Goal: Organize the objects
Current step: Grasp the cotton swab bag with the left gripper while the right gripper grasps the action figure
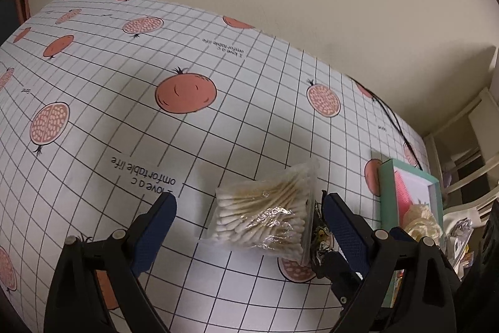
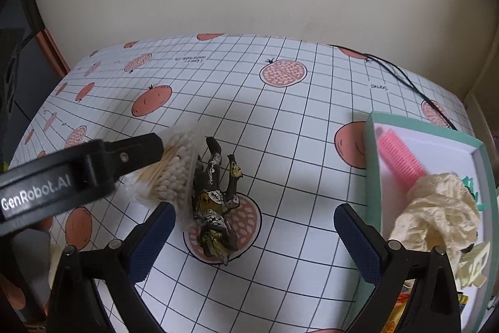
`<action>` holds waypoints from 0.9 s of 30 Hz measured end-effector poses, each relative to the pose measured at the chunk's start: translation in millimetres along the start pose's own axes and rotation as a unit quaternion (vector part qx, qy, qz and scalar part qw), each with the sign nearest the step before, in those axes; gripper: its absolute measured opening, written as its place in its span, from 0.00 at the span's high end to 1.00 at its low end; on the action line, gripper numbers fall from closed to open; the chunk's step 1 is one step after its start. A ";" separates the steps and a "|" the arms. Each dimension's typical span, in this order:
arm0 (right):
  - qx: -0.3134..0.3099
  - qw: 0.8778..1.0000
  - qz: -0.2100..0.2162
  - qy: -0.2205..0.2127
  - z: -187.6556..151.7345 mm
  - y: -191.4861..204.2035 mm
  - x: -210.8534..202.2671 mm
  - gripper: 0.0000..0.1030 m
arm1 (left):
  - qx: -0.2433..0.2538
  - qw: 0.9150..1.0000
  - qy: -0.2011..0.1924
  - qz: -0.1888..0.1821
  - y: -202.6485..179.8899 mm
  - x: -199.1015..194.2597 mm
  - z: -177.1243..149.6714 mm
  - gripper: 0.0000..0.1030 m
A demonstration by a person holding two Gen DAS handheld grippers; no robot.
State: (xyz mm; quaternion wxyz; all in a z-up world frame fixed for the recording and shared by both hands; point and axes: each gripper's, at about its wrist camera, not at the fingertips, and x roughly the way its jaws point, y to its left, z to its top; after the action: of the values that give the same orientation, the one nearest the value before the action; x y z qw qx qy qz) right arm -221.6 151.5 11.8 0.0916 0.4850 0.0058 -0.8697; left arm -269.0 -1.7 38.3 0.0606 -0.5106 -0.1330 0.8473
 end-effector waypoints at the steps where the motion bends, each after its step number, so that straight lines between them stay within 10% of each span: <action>1: 0.000 1.000 0.001 0.001 -0.3 0.4 2.0 0.00 | 0.003 1.000 0.003 0.002 -0.9 3.2 -0.6 0.07; 27: 0.003 1.000 0.009 0.030 -9.0 4.4 38.0 0.01 | -0.011 0.999 0.027 0.045 9.9 35.3 -5.6 0.07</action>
State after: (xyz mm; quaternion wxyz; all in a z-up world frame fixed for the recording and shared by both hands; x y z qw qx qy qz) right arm -232.8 142.2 -24.8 0.0981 0.5111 0.0015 -0.8539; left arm -280.3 -1.9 3.0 0.0208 -0.5391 -0.1176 0.8338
